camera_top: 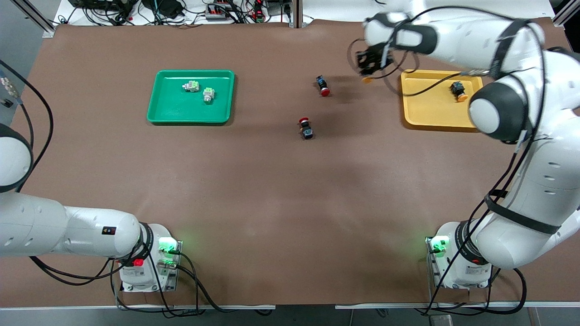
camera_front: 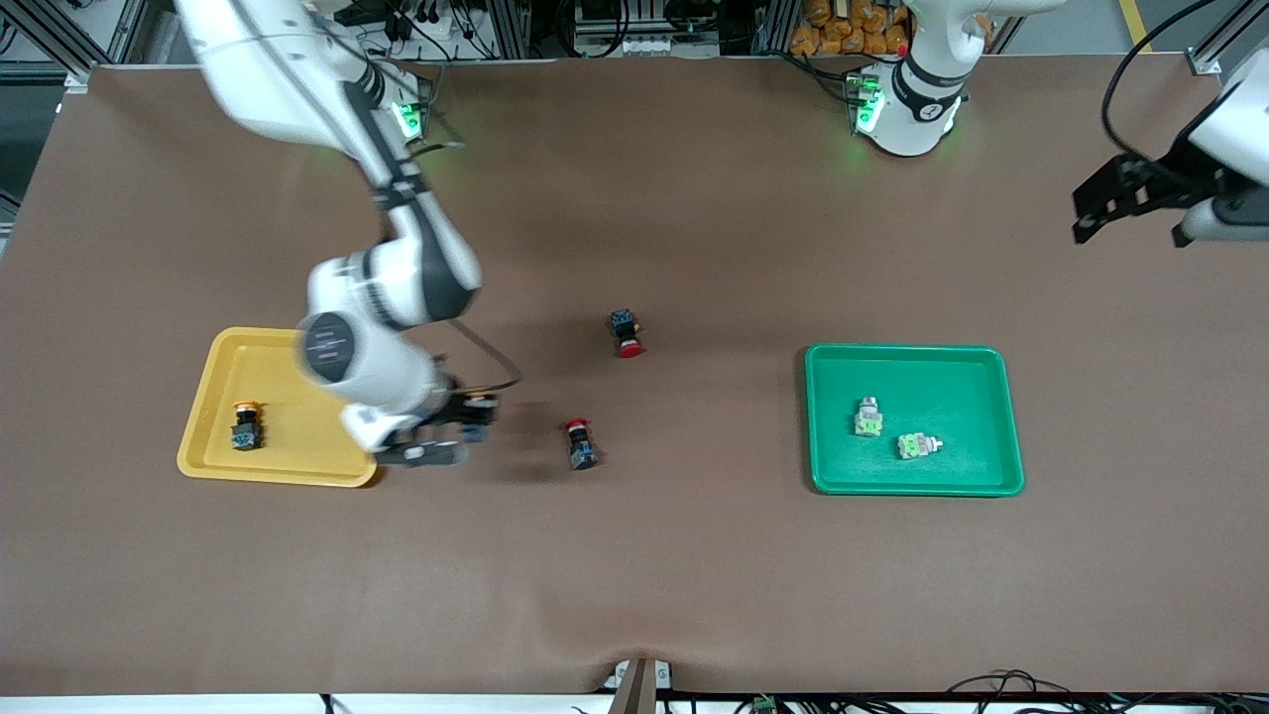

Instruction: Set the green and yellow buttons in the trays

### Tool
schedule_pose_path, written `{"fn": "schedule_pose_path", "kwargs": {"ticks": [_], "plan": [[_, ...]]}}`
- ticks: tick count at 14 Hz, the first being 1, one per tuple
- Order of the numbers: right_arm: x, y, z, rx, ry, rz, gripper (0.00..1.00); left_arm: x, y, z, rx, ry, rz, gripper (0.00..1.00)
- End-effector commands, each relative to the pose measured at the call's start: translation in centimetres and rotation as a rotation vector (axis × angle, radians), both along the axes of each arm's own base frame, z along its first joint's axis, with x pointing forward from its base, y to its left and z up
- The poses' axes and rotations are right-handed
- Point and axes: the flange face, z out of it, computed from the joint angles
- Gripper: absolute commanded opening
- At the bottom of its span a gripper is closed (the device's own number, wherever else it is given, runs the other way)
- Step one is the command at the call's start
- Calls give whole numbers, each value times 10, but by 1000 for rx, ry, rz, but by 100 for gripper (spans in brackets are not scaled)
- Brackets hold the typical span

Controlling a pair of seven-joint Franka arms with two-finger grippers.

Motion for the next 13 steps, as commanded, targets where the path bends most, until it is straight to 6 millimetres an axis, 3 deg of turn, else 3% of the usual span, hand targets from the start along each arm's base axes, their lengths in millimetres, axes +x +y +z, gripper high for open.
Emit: {"fn": "schedule_pose_path", "kwargs": {"ticks": [1, 5, 6, 7, 8, 10, 13], "plan": [[4, -95, -15, 16, 38, -20, 0, -9, 2, 0, -18, 22, -43, 100], [-2, -205, -42, 31, 62, -7, 1, -8, 3, -4, -9, 30, -73, 100], [-6, -219, -46, 37, 71, 5, 16, -8, 0, -4, -9, 29, -67, 100], [-7, -229, -47, 44, 73, 35, 69, -9, 0, -2, -7, 28, -62, 100], [-7, -240, -45, 49, 62, 54, 100, -9, 0, -1, -7, 25, -62, 100], [-3, -244, -22, 62, 60, 71, 100, -9, 2, -2, -8, 26, -59, 100], [-3, -256, 48, 24, 64, 105, 100, -7, 1, -4, -8, 31, -59, 100]]}}
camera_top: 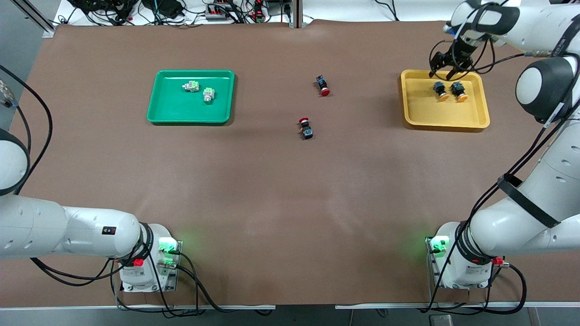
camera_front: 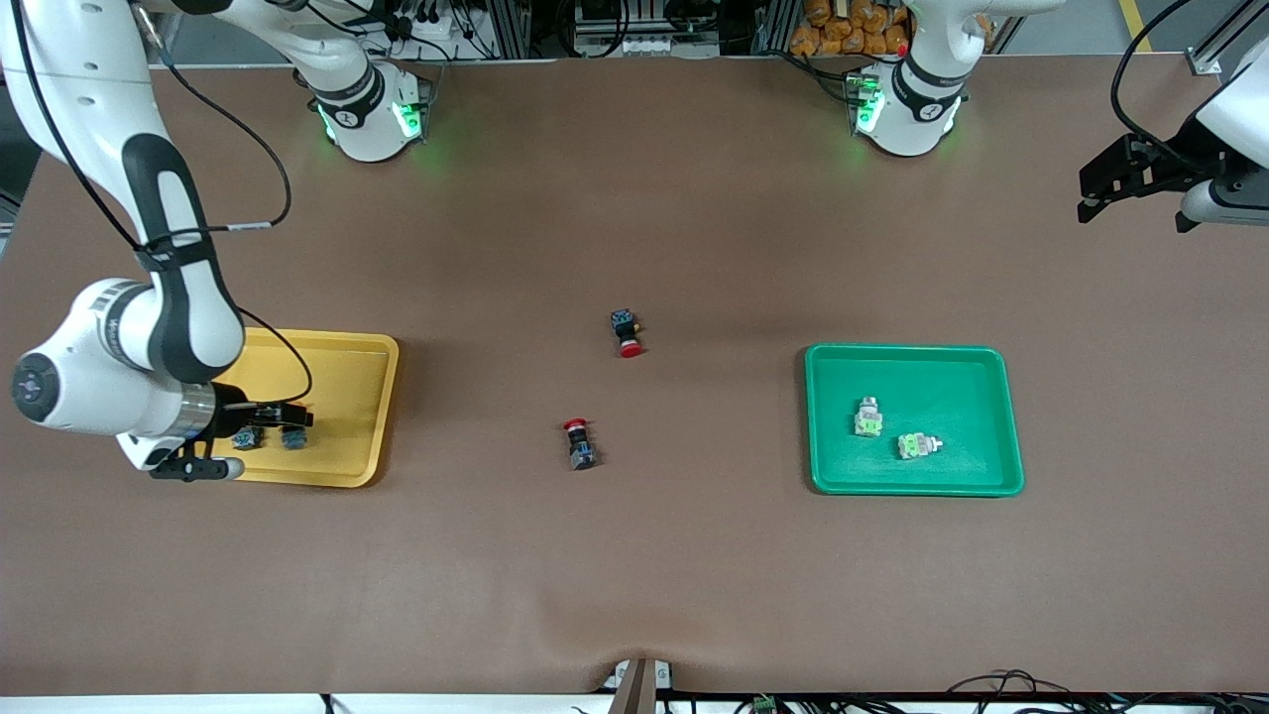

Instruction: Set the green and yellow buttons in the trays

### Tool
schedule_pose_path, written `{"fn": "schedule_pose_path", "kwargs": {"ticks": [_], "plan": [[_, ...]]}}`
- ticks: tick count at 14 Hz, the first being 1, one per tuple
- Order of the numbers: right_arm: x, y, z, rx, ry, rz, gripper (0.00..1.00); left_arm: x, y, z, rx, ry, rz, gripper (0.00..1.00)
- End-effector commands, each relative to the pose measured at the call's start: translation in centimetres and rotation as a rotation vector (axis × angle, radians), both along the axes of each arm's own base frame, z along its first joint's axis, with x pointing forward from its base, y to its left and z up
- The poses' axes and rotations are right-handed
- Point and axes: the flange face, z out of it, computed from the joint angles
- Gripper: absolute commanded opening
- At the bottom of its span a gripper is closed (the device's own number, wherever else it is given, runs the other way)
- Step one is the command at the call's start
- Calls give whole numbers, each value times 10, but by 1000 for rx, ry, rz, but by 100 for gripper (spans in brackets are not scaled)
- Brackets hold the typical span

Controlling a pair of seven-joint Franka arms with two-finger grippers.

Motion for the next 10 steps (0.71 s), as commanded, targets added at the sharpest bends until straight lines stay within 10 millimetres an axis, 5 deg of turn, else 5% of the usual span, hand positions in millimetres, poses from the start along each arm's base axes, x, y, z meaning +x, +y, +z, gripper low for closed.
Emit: {"fn": "schedule_pose_path", "kwargs": {"ticks": [1, 6, 10], "plan": [[-11, -10, 81, -56, -24, 60, 100, -2, 0, 2, -7, 5, -5, 100], [-66, -11, 213, -102, -49, 115, 100, 2, 1, -2, -14, 13, 3, 100], [-100, -3, 268, -97, -51, 104, 100, -1, 7, 3, -23, 7, 72, 100]]}}
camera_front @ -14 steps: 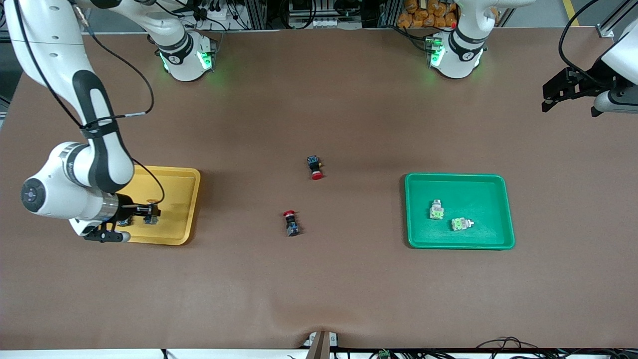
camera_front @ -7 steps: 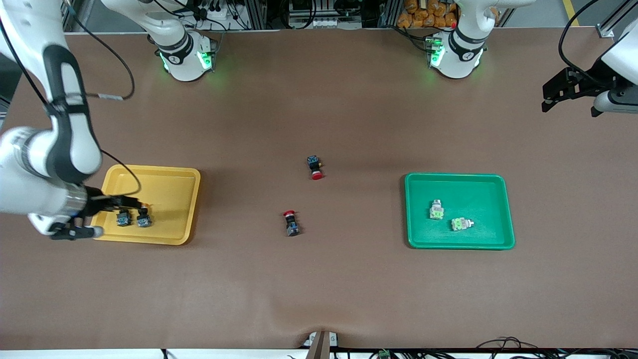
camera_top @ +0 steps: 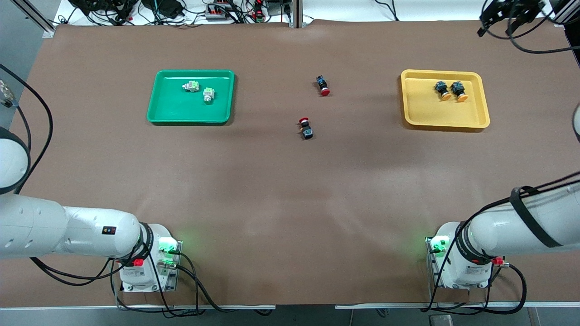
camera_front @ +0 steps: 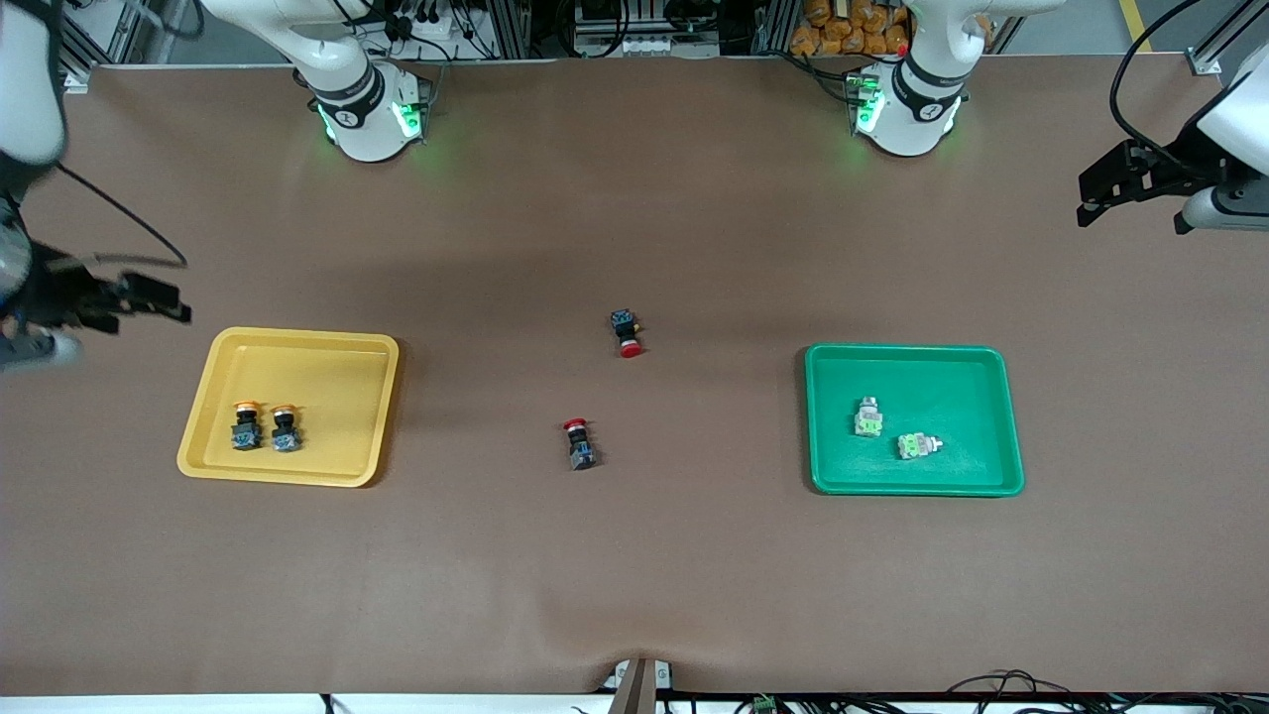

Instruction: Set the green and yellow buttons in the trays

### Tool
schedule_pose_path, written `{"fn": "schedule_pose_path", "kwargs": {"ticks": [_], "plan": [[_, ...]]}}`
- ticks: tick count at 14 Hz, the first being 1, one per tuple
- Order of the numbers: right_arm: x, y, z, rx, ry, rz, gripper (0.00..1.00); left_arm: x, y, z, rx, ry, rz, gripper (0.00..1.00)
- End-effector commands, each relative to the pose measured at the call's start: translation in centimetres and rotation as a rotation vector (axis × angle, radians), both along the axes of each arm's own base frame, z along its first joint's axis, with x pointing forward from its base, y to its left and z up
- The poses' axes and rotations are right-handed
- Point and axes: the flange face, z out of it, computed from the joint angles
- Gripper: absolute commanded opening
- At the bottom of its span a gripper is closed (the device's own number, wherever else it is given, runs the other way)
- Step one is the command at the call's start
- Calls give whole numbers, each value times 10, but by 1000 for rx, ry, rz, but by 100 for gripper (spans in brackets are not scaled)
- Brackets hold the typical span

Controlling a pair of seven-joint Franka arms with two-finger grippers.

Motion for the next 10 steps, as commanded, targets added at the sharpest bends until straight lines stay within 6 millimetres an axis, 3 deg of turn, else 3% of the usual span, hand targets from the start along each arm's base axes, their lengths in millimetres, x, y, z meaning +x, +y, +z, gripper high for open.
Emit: {"fn": "schedule_pose_path", "kwargs": {"ticks": [1, 3, 10], "plan": [[-25, 7, 12, -15, 31, -36, 100, -3, 4, 6, -21, 3, 33, 100], [-34, 18, 25, -19, 52, -72, 100, -5, 8, 7, -20, 13, 39, 100], [-45, 18, 55, -53, 31, -60, 100, -2, 3, 4, -57, 22, 40, 100]]}}
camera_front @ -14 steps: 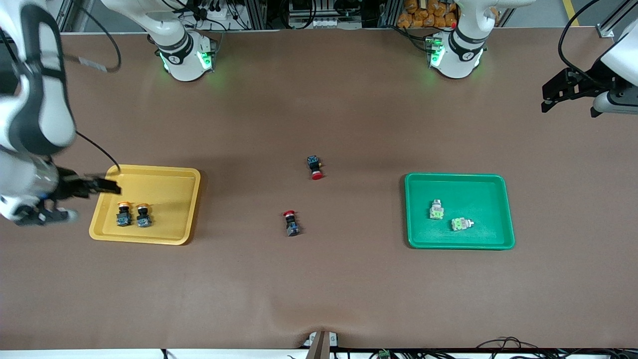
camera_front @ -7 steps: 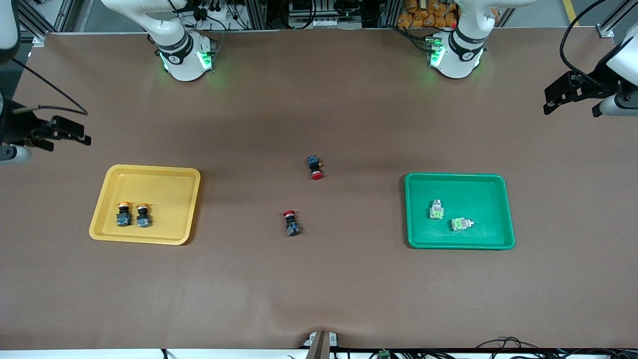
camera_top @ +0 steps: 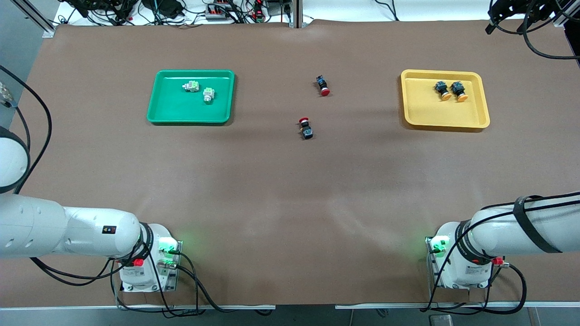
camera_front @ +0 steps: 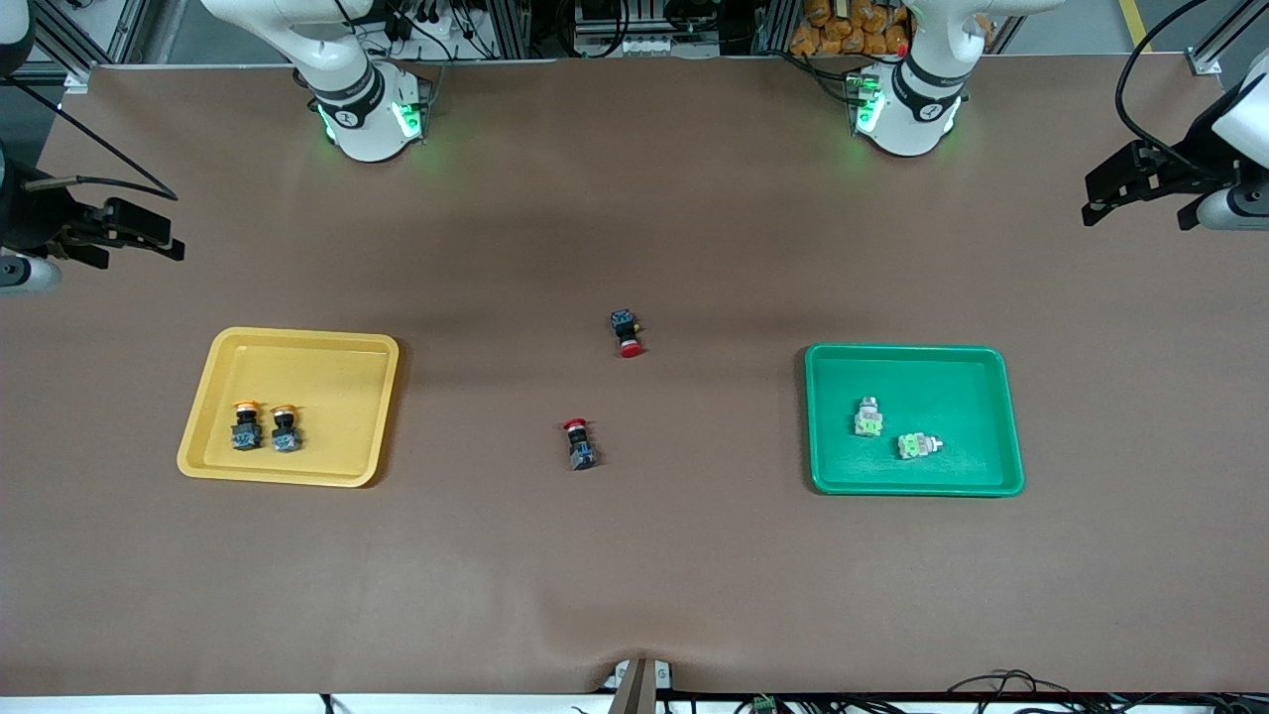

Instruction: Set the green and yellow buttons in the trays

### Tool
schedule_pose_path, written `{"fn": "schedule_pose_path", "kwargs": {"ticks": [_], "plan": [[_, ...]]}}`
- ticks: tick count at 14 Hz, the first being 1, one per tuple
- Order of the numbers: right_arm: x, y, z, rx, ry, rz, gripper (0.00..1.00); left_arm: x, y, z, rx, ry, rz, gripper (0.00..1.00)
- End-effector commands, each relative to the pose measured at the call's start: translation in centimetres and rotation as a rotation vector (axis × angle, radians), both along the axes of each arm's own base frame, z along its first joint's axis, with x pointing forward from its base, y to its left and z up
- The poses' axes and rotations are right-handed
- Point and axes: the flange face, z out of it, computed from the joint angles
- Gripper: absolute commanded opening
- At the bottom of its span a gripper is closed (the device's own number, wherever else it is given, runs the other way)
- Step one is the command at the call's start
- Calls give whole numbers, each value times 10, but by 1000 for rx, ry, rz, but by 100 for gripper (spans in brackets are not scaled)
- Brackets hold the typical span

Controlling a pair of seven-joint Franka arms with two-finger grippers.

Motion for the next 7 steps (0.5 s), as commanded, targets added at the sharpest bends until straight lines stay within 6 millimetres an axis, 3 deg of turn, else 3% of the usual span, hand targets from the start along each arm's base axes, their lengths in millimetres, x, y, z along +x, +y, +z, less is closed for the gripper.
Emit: {"fn": "schedule_pose_path", "kwargs": {"ticks": [1, 7], "plan": [[-11, -2, 17, -44, -16, -2, 100, -1, -1, 4, -32, 8, 18, 100], [-13, -4, 22, -53, -26, -4, 100, 0, -1, 3, -32, 11, 17, 100]]}}
